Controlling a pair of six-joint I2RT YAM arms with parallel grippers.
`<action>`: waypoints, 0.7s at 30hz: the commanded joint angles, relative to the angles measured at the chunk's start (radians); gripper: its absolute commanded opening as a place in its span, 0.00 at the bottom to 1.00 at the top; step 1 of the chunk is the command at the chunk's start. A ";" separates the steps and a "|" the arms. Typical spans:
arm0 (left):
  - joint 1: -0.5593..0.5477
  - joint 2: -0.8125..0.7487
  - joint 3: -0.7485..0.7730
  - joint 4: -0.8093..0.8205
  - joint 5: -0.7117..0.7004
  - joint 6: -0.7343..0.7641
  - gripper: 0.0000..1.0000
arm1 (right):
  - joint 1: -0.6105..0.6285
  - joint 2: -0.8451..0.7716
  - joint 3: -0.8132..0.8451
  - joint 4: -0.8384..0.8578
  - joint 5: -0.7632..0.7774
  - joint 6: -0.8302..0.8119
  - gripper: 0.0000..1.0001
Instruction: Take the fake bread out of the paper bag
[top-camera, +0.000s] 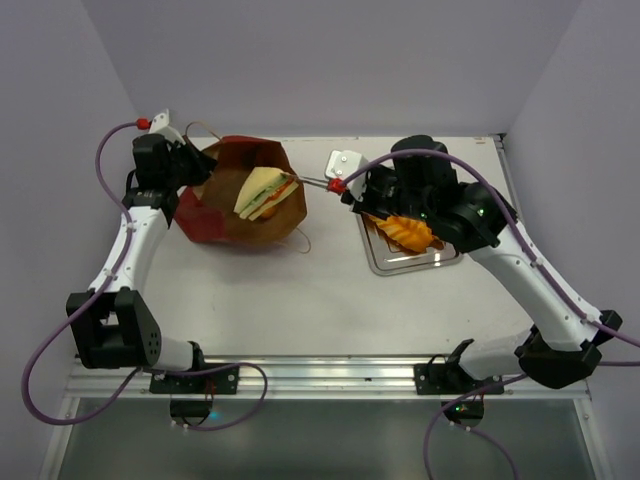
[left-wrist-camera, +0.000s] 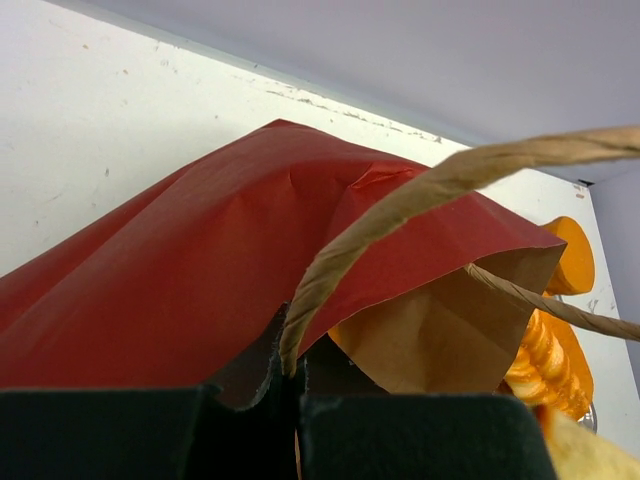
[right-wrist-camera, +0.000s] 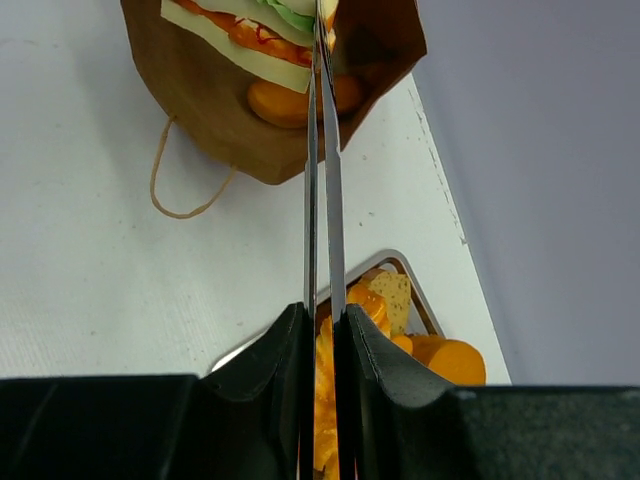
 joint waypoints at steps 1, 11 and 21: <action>0.009 0.019 0.045 -0.027 -0.029 0.004 0.00 | -0.024 -0.052 0.065 0.016 -0.063 0.051 0.00; 0.009 0.038 0.070 -0.047 -0.032 0.018 0.00 | -0.140 -0.140 0.077 -0.011 -0.025 0.067 0.00; 0.009 0.030 0.054 -0.036 -0.018 0.023 0.00 | -0.288 -0.177 -0.003 -0.004 0.067 0.051 0.00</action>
